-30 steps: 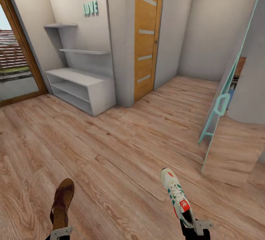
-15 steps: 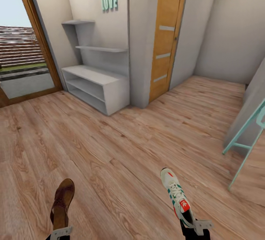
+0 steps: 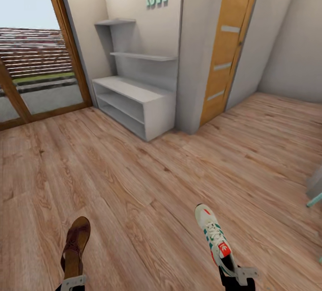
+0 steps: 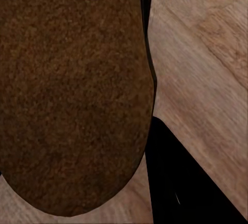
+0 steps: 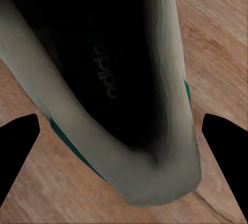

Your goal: Pick up the two gym shoes and the two sandals from the corridor floor and place them onto the hallstand (shoe rack) in the corridor, making sure they are on the rack and not on the floor. Arrange them so the two gym shoes are next to each other and the two sandals are next to each other.

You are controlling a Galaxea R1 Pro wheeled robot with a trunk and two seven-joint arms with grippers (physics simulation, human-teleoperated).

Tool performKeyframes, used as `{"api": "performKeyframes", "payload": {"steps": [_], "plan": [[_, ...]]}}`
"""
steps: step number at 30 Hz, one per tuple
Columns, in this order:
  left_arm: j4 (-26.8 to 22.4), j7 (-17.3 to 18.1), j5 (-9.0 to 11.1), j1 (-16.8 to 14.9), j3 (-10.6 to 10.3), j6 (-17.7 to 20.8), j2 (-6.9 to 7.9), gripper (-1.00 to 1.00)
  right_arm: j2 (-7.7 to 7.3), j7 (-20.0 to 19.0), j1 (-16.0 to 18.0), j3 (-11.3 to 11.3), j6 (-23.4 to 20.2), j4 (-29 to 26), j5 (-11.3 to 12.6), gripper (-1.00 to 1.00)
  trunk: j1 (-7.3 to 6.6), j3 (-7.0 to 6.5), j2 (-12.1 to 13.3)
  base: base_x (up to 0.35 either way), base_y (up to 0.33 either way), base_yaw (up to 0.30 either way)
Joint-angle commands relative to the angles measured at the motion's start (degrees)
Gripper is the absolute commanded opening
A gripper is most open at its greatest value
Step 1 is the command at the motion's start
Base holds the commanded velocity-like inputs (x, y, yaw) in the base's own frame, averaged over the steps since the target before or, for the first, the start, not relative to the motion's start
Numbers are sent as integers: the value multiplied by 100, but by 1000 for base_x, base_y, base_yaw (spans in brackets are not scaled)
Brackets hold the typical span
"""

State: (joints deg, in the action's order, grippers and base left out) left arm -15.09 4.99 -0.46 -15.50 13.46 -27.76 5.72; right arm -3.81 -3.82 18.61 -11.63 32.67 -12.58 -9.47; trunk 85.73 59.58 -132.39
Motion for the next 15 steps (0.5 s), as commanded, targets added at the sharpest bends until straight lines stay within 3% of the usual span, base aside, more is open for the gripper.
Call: {"api": "performKeyframes", "payload": {"steps": [1, 15], "plan": [[6, 46, -24, -6, 50, -11, -2, -100, -1, -39, 3, -50, 20, 1, -28, -100, 2, 12, -2, 285, 193, 180], [6, 46, -15, -6, 69, -11, 0, -100, -6, -39, 3, -50, 20, 1, -28, -100, 2, 112, -2, 284, 193, 180]]}}
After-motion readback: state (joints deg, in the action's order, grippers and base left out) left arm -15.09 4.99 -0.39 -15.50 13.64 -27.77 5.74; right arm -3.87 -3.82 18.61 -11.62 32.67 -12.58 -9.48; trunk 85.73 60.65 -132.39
